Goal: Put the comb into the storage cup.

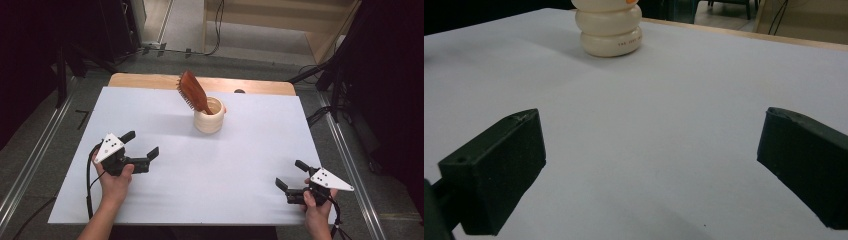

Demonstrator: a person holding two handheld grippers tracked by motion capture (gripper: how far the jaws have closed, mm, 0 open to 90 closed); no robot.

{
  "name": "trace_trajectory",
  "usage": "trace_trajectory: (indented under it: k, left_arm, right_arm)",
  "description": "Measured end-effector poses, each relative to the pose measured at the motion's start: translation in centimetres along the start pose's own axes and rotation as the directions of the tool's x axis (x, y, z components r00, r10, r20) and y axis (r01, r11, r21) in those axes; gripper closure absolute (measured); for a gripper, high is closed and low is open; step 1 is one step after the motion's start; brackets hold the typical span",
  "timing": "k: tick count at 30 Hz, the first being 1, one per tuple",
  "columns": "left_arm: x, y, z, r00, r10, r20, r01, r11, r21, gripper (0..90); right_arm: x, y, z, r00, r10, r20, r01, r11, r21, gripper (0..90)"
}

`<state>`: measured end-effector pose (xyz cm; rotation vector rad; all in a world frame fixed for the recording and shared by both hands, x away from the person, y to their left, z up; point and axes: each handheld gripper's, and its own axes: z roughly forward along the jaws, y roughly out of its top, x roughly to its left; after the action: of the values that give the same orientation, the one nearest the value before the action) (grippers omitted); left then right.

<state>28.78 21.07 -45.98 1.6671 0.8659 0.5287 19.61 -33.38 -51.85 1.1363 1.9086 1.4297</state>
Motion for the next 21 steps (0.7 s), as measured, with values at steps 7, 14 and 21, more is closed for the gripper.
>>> trace_trajectory:
  k: [7, 14, 21]
  left_arm:
    - [0.6, -0.5, -1.4, 0.9999, 0.003, -0.017, -0.003, 1.0, -0.007, 0.0]
    - [1.0, -1.1, -2.9, 0.9993, 0.008, -0.037, -0.008, 0.9999, -0.007, 0.0]
    - [1.5, -1.9, -4.2, 0.9987, 0.005, -0.052, -0.006, 0.9999, -0.008, 0.0]
  right_arm:
    - [0.0, 0.0, 0.0, 1.0, 0.0, 0.002, 0.0, 1.0, 0.001, 0.0]
    - [0.1, 0.0, 0.0, 1.0, 0.0, 0.004, 0.0, 1.0, 0.003, 0.0]
    - [0.1, 0.0, 0.1, 1.0, -0.002, 0.006, 0.002, 1.0, 0.004, 0.0]
